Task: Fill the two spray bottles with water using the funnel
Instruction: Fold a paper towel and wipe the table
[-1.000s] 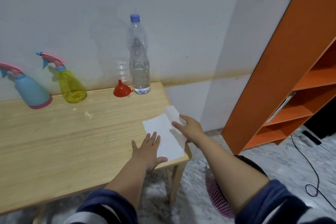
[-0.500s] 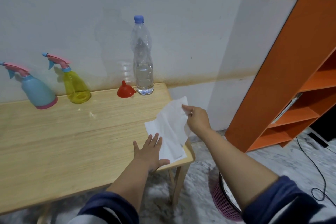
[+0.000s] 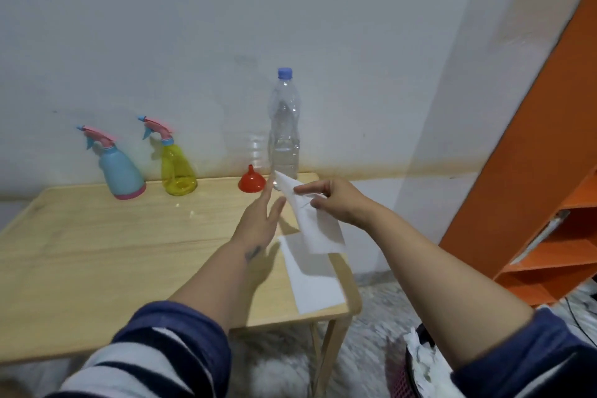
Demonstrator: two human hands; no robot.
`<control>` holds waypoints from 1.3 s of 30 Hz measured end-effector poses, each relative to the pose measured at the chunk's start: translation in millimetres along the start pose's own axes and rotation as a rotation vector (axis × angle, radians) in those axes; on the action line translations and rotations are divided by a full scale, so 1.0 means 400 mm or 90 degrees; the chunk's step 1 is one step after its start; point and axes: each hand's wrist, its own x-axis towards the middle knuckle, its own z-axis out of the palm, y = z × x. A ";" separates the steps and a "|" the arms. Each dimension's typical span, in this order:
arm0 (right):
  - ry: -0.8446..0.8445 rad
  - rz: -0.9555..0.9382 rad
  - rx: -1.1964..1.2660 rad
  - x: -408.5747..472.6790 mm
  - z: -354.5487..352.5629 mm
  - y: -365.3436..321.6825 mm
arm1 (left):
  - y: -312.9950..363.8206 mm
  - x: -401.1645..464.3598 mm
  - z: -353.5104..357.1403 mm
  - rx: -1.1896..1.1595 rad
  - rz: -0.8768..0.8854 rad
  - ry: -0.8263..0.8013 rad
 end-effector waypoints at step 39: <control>0.011 0.173 0.005 0.347 0.744 -0.406 | -0.503 -0.039 -0.815 -0.083 -0.051 0.229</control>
